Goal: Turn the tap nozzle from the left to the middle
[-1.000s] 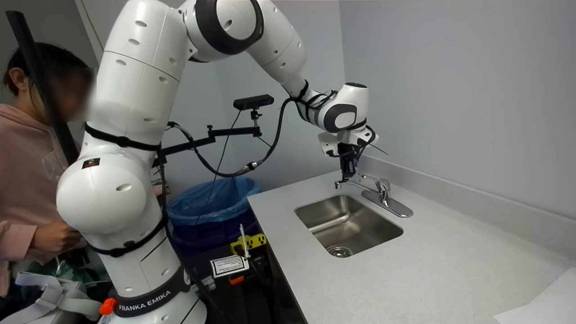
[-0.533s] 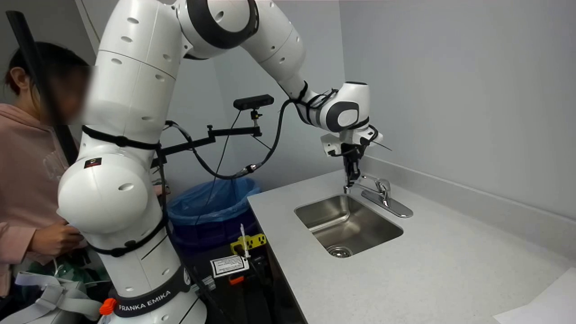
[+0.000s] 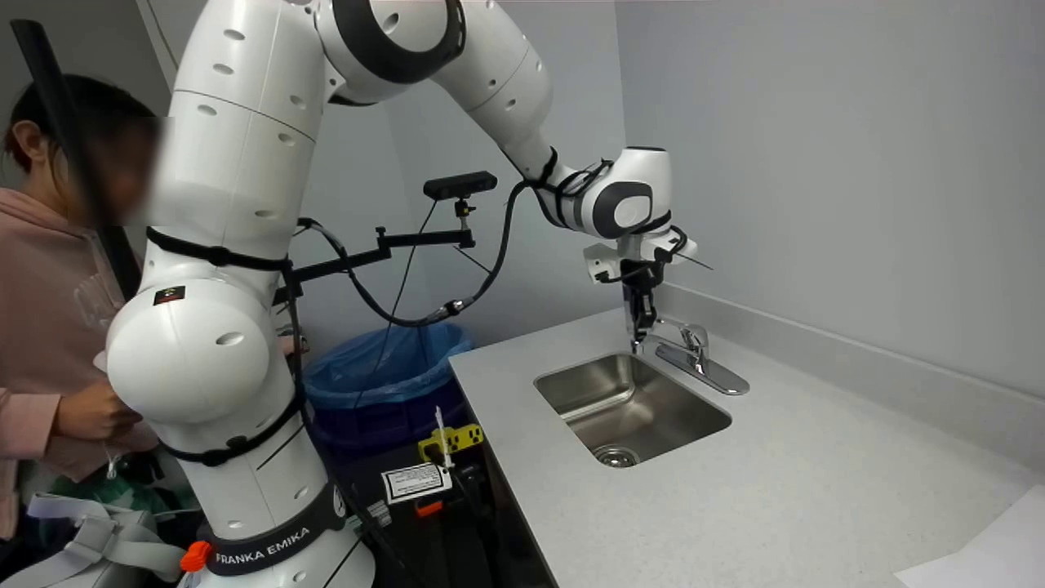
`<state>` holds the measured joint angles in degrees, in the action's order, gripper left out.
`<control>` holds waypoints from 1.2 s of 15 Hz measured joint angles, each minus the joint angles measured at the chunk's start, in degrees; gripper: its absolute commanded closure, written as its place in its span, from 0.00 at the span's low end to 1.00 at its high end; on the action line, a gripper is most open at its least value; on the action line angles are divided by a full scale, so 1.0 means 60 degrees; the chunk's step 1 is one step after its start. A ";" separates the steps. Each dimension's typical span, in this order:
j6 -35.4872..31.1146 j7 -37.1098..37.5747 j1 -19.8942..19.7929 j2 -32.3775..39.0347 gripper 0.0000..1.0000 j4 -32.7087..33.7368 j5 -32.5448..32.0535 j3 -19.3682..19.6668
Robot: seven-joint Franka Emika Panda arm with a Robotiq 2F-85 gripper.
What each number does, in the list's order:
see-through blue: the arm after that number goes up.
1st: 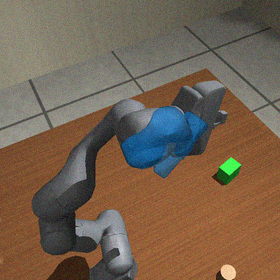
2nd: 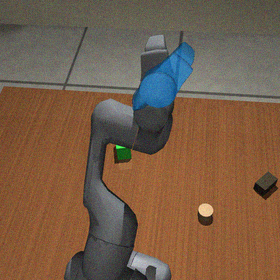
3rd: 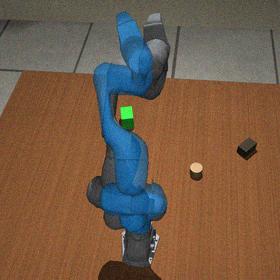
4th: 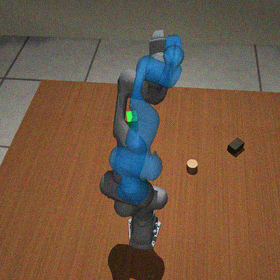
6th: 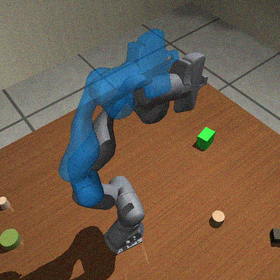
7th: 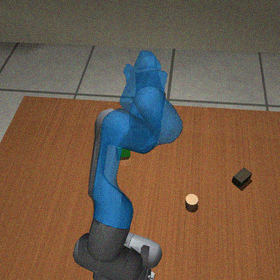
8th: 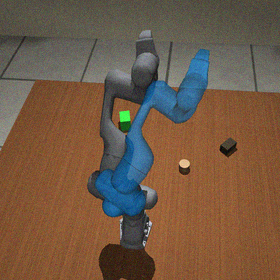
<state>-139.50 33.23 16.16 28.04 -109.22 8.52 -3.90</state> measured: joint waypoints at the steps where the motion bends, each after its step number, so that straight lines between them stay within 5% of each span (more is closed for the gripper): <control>1: 0.0000 0.0000 0.0004 -0.0036 1.00 -0.0032 -0.0007 -0.0002; 10: -0.0017 -0.0004 0.0389 -0.0930 1.00 -0.0401 -0.0491 -0.0095; 15: -0.0503 0.0535 0.0718 -0.1742 1.00 -0.0954 -0.1911 -0.0029; 16: -0.0692 0.0877 0.0807 -0.1933 0.74 -0.1094 -0.2528 0.0044; 18: -0.1093 0.1731 0.0957 -0.2309 0.68 -0.1363 -0.3893 0.0215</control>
<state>-146.06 43.61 21.90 14.19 -117.40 -14.84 -2.61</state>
